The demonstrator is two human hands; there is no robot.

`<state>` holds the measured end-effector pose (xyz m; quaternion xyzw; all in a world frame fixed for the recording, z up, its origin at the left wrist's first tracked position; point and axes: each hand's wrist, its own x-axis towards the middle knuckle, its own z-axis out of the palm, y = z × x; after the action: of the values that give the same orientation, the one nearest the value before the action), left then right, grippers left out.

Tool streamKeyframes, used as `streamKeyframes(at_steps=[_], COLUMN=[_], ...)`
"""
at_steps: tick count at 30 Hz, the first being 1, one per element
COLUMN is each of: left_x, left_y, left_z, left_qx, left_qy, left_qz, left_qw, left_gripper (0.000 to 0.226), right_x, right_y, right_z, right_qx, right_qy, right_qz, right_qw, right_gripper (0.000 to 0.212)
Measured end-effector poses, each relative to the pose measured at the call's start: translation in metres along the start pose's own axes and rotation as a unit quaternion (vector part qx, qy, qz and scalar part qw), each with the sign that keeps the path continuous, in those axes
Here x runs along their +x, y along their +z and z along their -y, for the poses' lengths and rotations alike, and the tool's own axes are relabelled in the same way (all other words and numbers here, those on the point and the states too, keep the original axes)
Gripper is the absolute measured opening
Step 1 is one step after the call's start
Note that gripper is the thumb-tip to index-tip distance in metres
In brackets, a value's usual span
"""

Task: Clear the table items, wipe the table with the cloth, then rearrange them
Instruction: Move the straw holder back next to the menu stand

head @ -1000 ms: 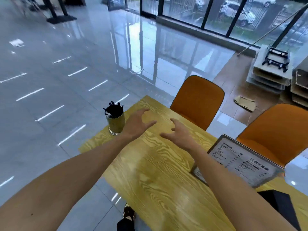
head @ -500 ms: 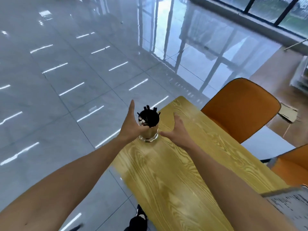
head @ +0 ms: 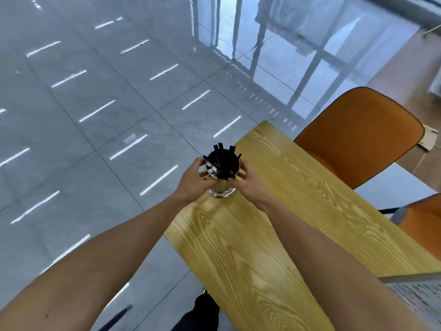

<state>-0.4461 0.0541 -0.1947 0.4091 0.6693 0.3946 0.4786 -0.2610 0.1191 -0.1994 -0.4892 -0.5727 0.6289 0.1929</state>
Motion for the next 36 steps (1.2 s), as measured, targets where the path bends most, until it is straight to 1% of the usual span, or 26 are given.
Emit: streamKeyframes(at_steps=[3, 8, 12, 14, 16, 19, 25, 27, 32, 36], left_x=[0.001, -0.003, -0.010, -0.016, -0.023, -0.034, -0.054, -0.060, -0.074, -0.080], left_y=[0.014, 0.059, 0.106, 0.132, 0.156, 0.189, 0.240, 0.251, 0.272, 0.283], left_z=[-0.008, -0.032, -0.049, -0.055, -0.056, -0.057, -0.056, -0.053, -0.053, -0.056], left_qx=[0.005, 0.013, 0.011, 0.012, 0.015, 0.035, 0.053, 0.057, 0.061, 0.059], left_qy=[0.004, 0.039, 0.059, 0.061, 0.065, 0.083, 0.100, 0.099, 0.091, 0.094], left_qz=[0.015, 0.063, 0.128, 0.160, 0.189, 0.230, 0.290, 0.306, 0.335, 0.352], left_qw=[1.000, 0.997, 0.990, 0.985, 0.980, 0.969, 0.950, 0.945, 0.936, 0.930], left_gripper=[0.087, 0.079, 0.076, 0.076, 0.077, 0.076, 0.069, 0.068, 0.066, 0.067], right_x=[-0.013, -0.048, -0.086, -0.110, -0.133, -0.166, -0.213, -0.224, -0.245, -0.252], right_y=[-0.012, -0.049, -0.081, -0.097, -0.110, -0.125, -0.136, -0.137, -0.140, -0.141], right_z=[0.000, -0.007, -0.021, -0.029, -0.041, -0.055, -0.080, -0.089, -0.107, -0.114], right_qx=[0.018, 0.052, 0.063, 0.069, 0.078, 0.079, 0.090, 0.097, 0.102, 0.096], right_qy=[-0.006, -0.010, -0.012, -0.008, -0.007, -0.002, 0.019, 0.027, 0.054, 0.061], right_qz=[-0.022, -0.083, -0.144, -0.174, -0.206, -0.247, -0.343, -0.359, -0.393, -0.423], right_qw=[1.000, 0.995, 0.988, 0.982, 0.975, 0.966, 0.935, 0.928, 0.912, 0.899], right_gripper=[0.065, 0.065, 0.080, 0.082, 0.078, 0.066, 0.064, 0.066, 0.079, 0.073])
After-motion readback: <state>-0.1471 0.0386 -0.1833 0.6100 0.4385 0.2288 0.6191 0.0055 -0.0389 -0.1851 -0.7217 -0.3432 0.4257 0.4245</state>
